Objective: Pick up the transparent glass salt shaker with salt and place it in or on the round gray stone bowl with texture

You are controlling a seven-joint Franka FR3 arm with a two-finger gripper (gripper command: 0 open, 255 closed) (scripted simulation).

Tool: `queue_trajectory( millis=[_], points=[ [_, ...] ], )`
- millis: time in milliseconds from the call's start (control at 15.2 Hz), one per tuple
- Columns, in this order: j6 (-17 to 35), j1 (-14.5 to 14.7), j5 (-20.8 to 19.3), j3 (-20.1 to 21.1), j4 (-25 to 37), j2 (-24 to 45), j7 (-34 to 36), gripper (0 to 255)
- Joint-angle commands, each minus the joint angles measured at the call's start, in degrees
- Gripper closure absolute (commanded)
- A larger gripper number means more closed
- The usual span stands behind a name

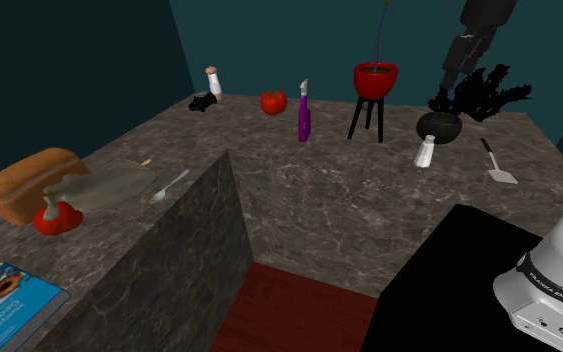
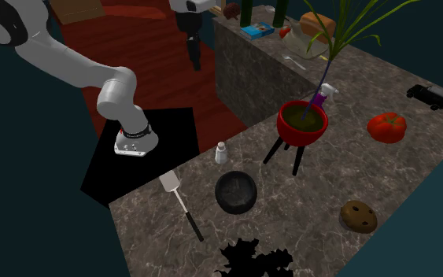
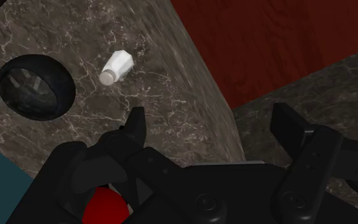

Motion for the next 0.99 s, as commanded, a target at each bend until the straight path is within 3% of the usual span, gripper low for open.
queue_trajectory(
  millis=[0,462,924],
  points=[
    [0.0,0.0,0.0,0.0,0.0,0.0,0.0,0],
    [13.1,-1.5,-3.4,-7.5,-11.9,-1.5,-7.4,0],
    [27.7,-3.1,-6.8,-16.2,-19.7,2.8,-15.3,0]
  ],
)
